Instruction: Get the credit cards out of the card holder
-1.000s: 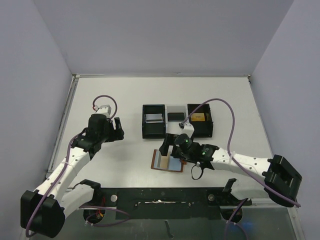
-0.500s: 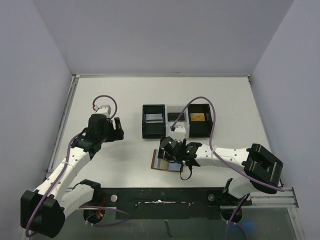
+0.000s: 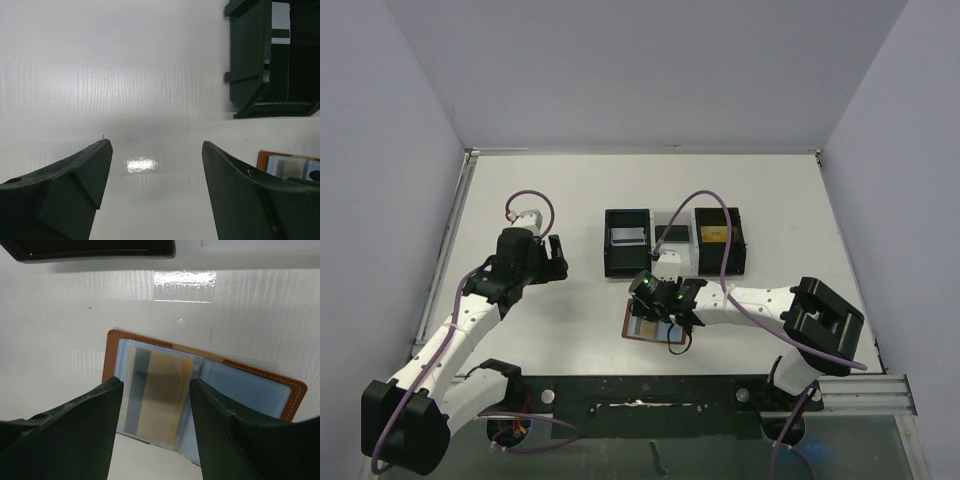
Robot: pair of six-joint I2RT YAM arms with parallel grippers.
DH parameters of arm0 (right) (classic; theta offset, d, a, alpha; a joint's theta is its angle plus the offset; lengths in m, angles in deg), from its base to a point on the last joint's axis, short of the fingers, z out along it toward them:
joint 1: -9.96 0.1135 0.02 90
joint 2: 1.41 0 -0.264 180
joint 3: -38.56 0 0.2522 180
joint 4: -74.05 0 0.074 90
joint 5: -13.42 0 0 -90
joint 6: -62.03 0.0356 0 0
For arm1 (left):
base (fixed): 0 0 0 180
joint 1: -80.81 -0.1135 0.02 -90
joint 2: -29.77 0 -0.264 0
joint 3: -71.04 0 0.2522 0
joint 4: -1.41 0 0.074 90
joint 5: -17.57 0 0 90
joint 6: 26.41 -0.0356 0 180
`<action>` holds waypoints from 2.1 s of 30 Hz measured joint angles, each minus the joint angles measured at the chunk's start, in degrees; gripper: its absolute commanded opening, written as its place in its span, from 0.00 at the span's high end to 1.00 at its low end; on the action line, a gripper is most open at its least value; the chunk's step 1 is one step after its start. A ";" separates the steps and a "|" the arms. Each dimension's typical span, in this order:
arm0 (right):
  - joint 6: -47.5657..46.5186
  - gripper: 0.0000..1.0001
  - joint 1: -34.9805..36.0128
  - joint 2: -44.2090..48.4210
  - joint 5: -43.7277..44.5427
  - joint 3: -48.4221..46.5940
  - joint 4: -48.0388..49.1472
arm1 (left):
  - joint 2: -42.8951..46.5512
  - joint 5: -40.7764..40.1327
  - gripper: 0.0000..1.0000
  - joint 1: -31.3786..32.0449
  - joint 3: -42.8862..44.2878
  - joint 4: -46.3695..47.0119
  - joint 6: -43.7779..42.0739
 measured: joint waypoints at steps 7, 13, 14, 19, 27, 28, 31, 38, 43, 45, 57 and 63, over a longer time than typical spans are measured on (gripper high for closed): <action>1.01 0.46 0.00 -1.07 0.02 -0.72 -2.64 | -0.20 0.00 0.27 -0.02 0.00 0.00 0.00; 1.07 0.52 -0.07 -4.17 -0.68 -1.53 -3.04 | -0.39 0.00 0.27 -0.02 0.00 0.00 0.00; 1.09 0.55 -0.07 -4.59 -0.63 -1.95 -3.37 | -0.39 0.00 0.27 -0.02 0.00 0.00 0.00; 1.55 0.73 -0.44 -4.72 -1.05 -2.34 -3.43 | -0.39 0.00 0.27 -0.04 0.00 0.00 0.00; 1.27 0.94 -2.89 -2.73 -4.33 1.70 2.19 | -0.39 0.20 0.27 -0.04 0.00 0.00 -0.02; 1.09 0.98 -3.19 -2.49 -4.83 2.16 2.89 | -0.39 0.33 0.27 -0.02 0.00 0.02 -0.02; 0.85 1.00 -4.55 -1.53 -7.28 4.17 6.05 | -0.42 2.27 0.27 -0.04 0.00 0.11 0.00; 1.09 1.00 -8.50 1.01 -14.43 10.40 15.32 | -0.37 15.56 0.39 0.02 -1.70 5.20 4.22; 2.01 1.00 -10.69 2.16 -18.45 14.03 20.81 | -0.57 23.10 0.45 4.66 -8.15 13.44 10.78; 2.45 1.00 -11.37 2.27 -19.69 14.99 22.58 | -1.66 24.11 0.48 9.90 -9.73 15.89 13.03; 3.91 1.00 -12.50 2.40 -22.08 17.05 26.45 | -8.09 23.91 0.57 18.56 -16.63 30.77 25.35; 3.89 1.00 -12.50 2.38 -22.36 17.05 26.47 | -11.78 23.80 0.59 19.67 -19.06 37.57 30.12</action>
